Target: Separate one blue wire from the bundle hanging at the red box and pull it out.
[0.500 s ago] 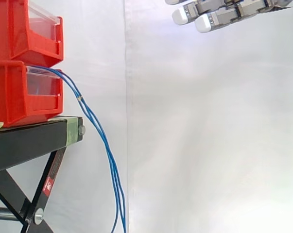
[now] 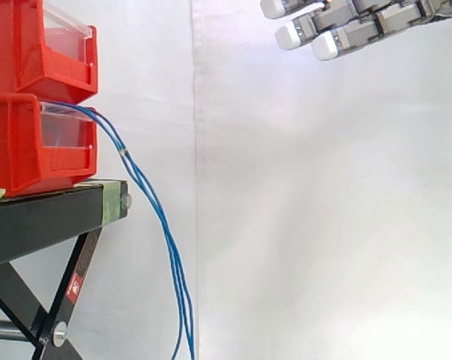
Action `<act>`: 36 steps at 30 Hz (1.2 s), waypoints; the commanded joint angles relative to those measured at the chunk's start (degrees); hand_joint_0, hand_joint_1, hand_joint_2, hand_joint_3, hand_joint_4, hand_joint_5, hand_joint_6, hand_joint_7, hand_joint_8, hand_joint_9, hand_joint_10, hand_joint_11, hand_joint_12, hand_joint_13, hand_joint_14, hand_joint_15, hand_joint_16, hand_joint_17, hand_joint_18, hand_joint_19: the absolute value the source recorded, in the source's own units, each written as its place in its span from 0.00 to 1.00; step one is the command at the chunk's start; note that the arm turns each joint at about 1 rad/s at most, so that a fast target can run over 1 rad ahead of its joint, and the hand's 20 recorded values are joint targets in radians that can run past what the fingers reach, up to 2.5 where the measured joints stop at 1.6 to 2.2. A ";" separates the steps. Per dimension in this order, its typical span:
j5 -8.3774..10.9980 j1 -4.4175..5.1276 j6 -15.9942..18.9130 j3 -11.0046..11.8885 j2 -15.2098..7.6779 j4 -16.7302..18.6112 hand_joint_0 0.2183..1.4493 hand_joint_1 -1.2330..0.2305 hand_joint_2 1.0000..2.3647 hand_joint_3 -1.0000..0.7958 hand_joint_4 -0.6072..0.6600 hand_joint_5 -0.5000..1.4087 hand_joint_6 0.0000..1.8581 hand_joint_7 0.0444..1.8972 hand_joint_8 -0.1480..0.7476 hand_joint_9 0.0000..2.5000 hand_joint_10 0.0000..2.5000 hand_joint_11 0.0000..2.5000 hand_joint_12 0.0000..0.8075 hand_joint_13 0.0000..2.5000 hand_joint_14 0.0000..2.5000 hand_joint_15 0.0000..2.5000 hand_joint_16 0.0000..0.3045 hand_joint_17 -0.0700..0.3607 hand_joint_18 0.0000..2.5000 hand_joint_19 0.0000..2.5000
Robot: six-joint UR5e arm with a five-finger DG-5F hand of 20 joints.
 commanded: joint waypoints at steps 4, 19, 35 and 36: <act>0.14 0.01 -0.08 -0.05 0.00 -0.28 0.25 0.59 0.00 0.28 0.55 0.10 0.27 0.33 0.38 0.00 0.00 0.00 0.41 0.00 0.00 0.06 0.19 0.47 0.00 0.12; 0.67 0.01 -0.26 -0.05 -0.09 -0.90 0.25 0.59 0.00 0.28 0.58 0.10 0.27 0.34 0.39 0.00 0.00 0.00 0.42 0.00 0.00 0.06 0.19 0.47 0.00 0.12; 11.21 1.06 -8.52 -1.37 -0.26 -2.57 0.25 0.58 0.00 0.28 0.61 0.10 0.27 0.35 0.39 0.00 0.00 0.00 0.41 0.00 0.00 0.07 0.19 0.47 0.00 0.13; 11.13 1.15 -8.70 -1.90 -0.17 -2.57 0.25 0.58 0.00 0.28 0.61 0.10 0.27 0.35 0.39 0.00 0.00 0.00 0.41 0.00 0.00 0.07 0.19 0.47 0.00 0.13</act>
